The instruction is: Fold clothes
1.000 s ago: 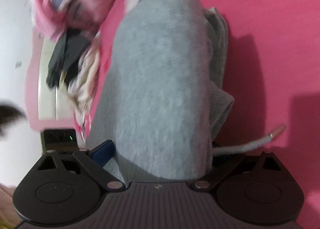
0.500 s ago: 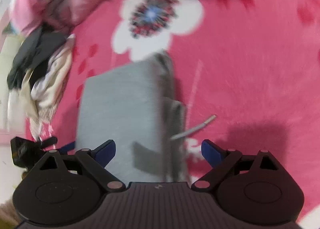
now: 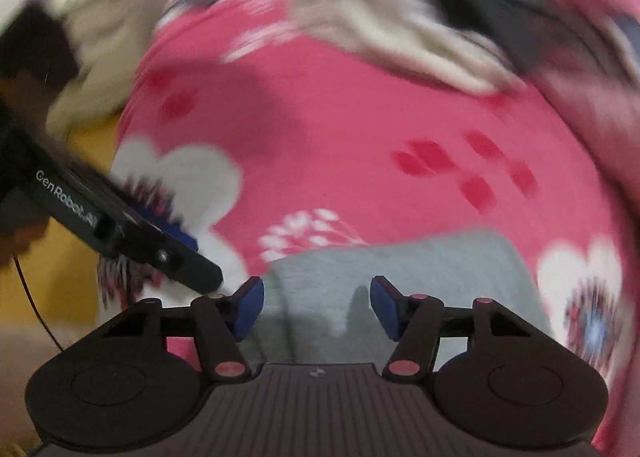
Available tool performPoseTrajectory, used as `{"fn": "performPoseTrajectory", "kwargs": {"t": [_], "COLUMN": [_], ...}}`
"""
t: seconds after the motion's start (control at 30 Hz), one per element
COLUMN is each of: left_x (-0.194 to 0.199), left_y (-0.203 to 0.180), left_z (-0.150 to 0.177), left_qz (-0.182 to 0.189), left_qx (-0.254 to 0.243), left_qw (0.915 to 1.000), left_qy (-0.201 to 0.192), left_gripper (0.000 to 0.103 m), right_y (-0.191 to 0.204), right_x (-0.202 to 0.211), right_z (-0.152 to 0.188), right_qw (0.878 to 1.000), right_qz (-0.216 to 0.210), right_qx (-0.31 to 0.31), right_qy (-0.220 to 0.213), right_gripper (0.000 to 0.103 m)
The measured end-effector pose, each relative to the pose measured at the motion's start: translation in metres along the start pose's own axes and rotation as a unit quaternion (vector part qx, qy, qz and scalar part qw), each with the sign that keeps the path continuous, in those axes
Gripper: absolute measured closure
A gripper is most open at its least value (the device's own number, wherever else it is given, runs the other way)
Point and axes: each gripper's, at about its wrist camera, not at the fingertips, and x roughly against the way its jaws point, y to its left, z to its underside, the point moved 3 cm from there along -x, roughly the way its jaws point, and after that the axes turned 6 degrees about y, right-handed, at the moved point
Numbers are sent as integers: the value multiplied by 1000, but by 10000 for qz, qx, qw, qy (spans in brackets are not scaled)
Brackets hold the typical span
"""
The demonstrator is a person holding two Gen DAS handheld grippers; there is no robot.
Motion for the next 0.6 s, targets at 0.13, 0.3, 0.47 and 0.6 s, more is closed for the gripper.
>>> {"fn": "performPoseTrajectory", "kwargs": {"t": [0.13, 0.3, 0.47, 0.6], "left_x": [0, -5, -5, -6], "left_y": [4, 16, 18, 16], "left_z": [23, 30, 26, 22], "left_qz": [-178, -348, -444, -432], "left_qx": [-146, -310, -806, -1274], "left_qw": [9996, 9987, 9956, 9909], "left_qy": [-149, -202, -183, -92], "left_gripper": [51, 57, 57, 57], "right_y": [24, 43, 48, 45], "right_x": [-10, -6, -25, -32], "right_z": [0, -14, -13, -14], "right_qw": [9932, 9770, 9705, 9685], "right_qz": [165, 367, 327, 755], "right_qx": [1114, 2045, 2220, 2193], "right_qy": [301, 487, 880, 912], "right_gripper": [42, 53, 53, 77]}}
